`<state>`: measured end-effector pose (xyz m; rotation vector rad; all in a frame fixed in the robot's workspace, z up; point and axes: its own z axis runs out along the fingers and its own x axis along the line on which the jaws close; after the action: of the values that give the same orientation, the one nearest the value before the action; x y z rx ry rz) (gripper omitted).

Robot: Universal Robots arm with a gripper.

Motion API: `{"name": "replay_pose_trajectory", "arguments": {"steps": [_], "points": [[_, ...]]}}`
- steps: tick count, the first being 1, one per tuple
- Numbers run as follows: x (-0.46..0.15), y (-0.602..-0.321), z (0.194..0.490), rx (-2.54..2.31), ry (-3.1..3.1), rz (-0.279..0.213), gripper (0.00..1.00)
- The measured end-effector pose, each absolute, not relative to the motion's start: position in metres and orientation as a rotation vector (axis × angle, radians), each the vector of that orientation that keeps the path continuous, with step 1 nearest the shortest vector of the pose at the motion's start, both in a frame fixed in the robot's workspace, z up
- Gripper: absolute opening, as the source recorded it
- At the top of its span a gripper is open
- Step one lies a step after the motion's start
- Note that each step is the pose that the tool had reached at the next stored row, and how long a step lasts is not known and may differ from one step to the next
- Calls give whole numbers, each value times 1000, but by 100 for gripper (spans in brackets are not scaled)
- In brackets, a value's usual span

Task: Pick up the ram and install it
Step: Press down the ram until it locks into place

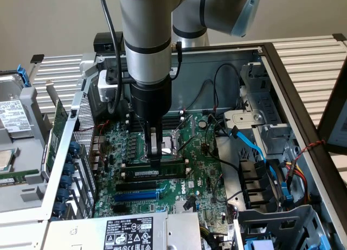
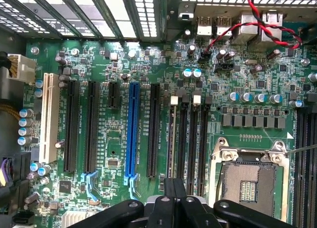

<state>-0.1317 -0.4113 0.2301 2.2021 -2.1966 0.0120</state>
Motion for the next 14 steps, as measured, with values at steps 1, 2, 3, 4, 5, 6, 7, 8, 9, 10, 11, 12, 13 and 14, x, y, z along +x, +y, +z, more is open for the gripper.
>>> {"name": "replay_pose_trajectory", "arguments": {"steps": [1,2,3,4,5,6,7,8,9,10,11,12,13,14], "points": [[-132,-411,230,2202,-2197,12,11],[-132,-412,230,2202,-2197,12,11],[-132,-412,230,2202,-2197,13,11],[-132,-412,230,2203,-2197,13,11],[-132,-412,230,2203,-2198,14,11],[-132,-412,230,2203,-2198,14,11],[-132,-412,230,2203,-2198,15,11],[-132,-412,230,2204,-2198,16,11],[-132,-412,230,2204,-2198,16,11],[-132,-412,230,2204,-2199,17,11],[-132,-412,230,2204,-2199,17,11],[-132,-412,230,2204,-2199,17,11],[-132,-412,230,2204,-2199,17,11],[-133,-412,230,2204,-2199,17,11]]}}
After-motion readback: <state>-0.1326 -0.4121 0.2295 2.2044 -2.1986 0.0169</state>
